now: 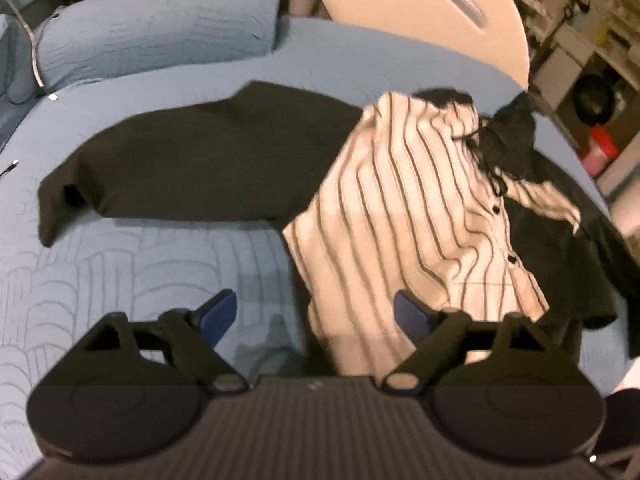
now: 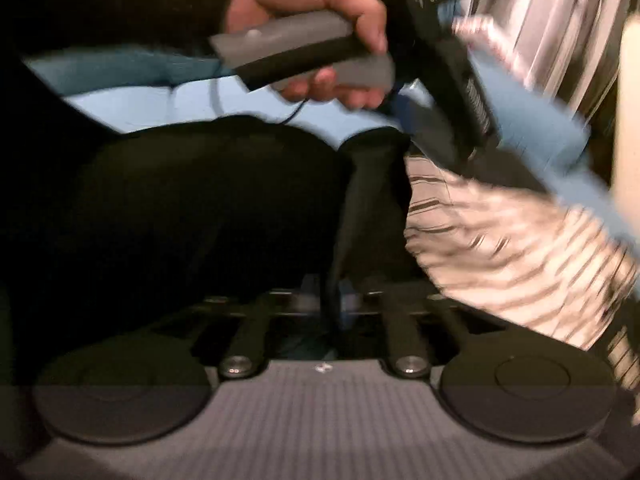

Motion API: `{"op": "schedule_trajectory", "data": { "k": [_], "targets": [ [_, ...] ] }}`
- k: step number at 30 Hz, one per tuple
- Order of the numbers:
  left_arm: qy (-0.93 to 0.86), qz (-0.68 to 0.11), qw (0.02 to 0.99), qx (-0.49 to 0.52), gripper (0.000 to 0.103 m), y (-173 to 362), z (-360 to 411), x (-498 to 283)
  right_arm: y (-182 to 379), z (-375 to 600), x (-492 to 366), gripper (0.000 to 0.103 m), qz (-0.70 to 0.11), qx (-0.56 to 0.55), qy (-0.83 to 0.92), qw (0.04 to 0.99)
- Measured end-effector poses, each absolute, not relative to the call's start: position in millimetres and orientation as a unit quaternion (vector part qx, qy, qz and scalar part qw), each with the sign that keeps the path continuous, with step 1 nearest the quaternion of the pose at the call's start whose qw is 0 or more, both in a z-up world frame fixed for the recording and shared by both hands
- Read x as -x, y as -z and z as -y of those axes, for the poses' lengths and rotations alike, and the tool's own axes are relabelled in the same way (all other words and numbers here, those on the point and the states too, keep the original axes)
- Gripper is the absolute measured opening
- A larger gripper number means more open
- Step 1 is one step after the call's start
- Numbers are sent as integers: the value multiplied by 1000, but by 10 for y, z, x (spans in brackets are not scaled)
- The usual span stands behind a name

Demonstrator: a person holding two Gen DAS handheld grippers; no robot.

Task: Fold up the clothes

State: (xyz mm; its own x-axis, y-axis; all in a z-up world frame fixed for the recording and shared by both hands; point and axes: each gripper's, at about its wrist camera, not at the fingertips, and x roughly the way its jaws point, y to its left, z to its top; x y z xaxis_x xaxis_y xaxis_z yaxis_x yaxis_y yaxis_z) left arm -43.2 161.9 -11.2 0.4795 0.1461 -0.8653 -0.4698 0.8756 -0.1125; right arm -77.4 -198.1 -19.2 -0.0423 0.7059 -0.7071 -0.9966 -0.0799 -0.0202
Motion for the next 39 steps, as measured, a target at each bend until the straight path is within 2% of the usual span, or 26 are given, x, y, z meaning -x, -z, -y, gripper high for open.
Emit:
{"op": "schedule_trajectory", "data": {
  "k": [3, 4, 5, 7, 10, 11, 12, 13, 14, 17, 20, 21, 22, 25, 28, 30, 31, 32, 34, 36, 39],
  "targets": [
    [-168, -481, 846, 155, 87, 138, -1549, 376, -8, 2532, 160, 64, -279, 185, -565, 754],
    [-166, -484, 846, 150, 87, 154, -1537, 367, -32, 2681, -32, 79, -283, 163, -520, 789],
    [-167, -492, 843, 143, 87, 214, -1517, 300, 21, 2763, -208, 86, -294, 164, -477, 812],
    [-167, -500, 838, 140, 87, 257, -1426, 284, 150, 2893, -552, 86, -316, 172, -398, 844],
    [-165, -508, 834, 138, 87, 308, -1295, 226, 491, 2728, -890, 83, -330, 230, -374, 836],
    [-170, -514, 832, 122, 87, 319, -1224, 205, 558, 2681, -929, 67, -322, 240, -370, 838],
    [-174, -516, 831, 112, 87, 319, -1189, 191, 608, 2630, -975, 41, -312, 265, -357, 840],
    [-176, -511, 835, 103, 88, 301, -1160, 193, 624, 2574, -1038, 7, -298, 323, -320, 839],
    [-176, -510, 836, 100, 88, 287, -1142, 202, 589, 2542, -1055, 6, -276, 370, -289, 839],
    [-173, -519, 829, 115, 88, 318, -1182, 221, 14, 2631, -783, 6, -144, 449, -249, 846],
    [-163, -535, 819, 128, 88, 395, -1239, 183, -587, 2763, -482, 7, -34, 484, -241, 841],
    [-156, -541, 817, 127, 88, 412, -1233, 157, -685, 2815, -432, 7, -41, 496, -261, 827],
    [-151, -543, 817, 124, 88, 421, -1220, 146, -666, 2825, -411, 8, -88, 516, -294, 799],
    [-135, -550, 816, 115, 88, 442, -1187, 115, -149, 2857, -408, 9, -317, 570, -408, 639],
    [-134, -546, 818, 126, 88, 419, -1225, 125, 236, 2997, -359, 7, -389, 593, -409, 575],
    [-135, -541, 819, 136, 88, 415, -1252, 173, 11, 3087, -503, 10, -393, 515, -406, 645],
    [-135, -539, 819, 141, 88, 413, -1265, 199, -150, 3153, -613, 20, -391, 456, -397, 694],
    [-136, -540, 818, 146, 88, 421, -1278, 210, -314, 3257, -748, 38, -386, 387, -374, 749],
    [-135, -545, 813, 155, 88, 444, -1302, 206, -460, 3436, -934, 63, -370, 291, -311, 826],
    [-135, -549, 810, 155, 88, 457, -1306, 198, -379, 3488, -881, 62, -386, 291, -331, 810],
    [-133, -546, 814, 149, 88, 442, -1282, 236, -144, 3330, -530, 60, -381, 360, -420, 741]
  ]
}}
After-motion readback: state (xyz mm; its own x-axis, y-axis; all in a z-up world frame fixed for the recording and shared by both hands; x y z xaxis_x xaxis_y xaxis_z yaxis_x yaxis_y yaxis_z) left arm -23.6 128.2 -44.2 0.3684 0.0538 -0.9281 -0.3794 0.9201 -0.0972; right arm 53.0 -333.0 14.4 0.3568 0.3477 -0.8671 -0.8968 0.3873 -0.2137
